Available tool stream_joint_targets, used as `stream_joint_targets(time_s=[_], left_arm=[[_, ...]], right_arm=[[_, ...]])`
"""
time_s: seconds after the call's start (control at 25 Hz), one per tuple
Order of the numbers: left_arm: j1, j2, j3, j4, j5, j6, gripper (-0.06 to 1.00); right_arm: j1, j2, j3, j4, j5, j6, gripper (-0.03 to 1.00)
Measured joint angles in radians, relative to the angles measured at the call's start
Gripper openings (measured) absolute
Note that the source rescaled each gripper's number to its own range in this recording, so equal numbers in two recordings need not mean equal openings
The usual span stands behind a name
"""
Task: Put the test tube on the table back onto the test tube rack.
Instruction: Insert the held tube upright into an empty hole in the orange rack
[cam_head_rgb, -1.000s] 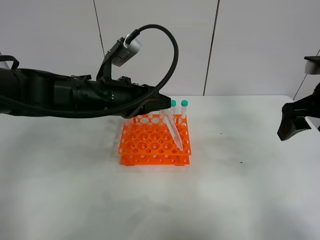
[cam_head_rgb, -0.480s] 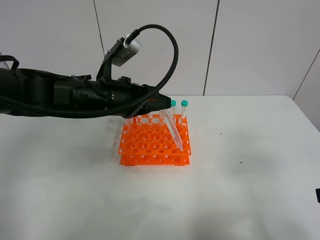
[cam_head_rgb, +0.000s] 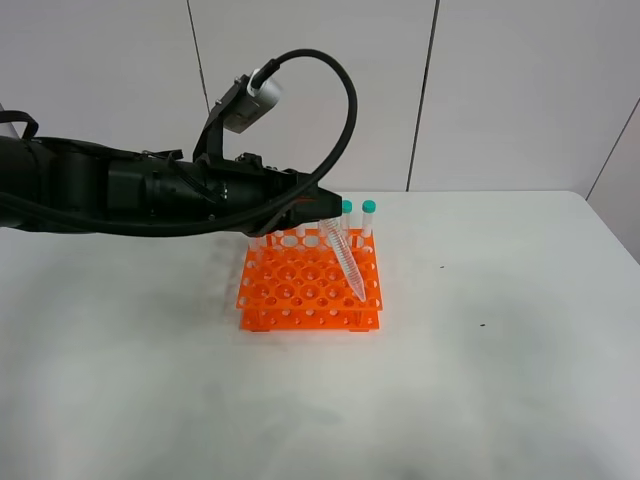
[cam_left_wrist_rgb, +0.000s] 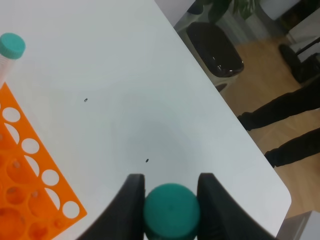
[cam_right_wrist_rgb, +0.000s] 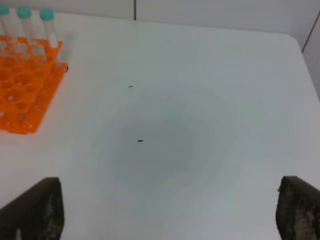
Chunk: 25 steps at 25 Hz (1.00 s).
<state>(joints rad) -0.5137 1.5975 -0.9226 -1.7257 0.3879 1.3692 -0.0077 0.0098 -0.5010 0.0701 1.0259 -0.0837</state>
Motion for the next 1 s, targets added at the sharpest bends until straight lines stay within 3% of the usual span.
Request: stream_joint_targets(time_s=[0.32,0.52,0.64,0.84,0.92,1.0], left_arm=[[0.0,-0.102,0.0,0.049,0.001,-0.032,0.02],[0.0,-0.239,0.0,0.248,-0.025,-0.068,0.02],[0.0,-0.275,0.0,0.358,-0.116,-0.072,0.02],[0.0,-0.276,0.0,0.461,-0.261,-0.078,0.02],[-0.014,-0.276,0.0,0.565,-0.327,-0.11,0.02],[-0.038,-0.273,0.0,0.734,-0.396,-0.219,0.02]], right_arm=[[0.0,0.0,0.0,0.0,0.0,0.0,0.92],[0.0,0.0,0.0,0.0,0.0,0.002,0.92],[0.0,0.0,0.0,0.0,0.0,0.003,0.92],[0.0,0.001,0.0,0.0,0.0,0.003,0.92],[0.0,0.002,0.0,0.0,0.0,0.003,0.92],[0.0,0.002,0.0,0.0,0.0,0.003,0.92]])
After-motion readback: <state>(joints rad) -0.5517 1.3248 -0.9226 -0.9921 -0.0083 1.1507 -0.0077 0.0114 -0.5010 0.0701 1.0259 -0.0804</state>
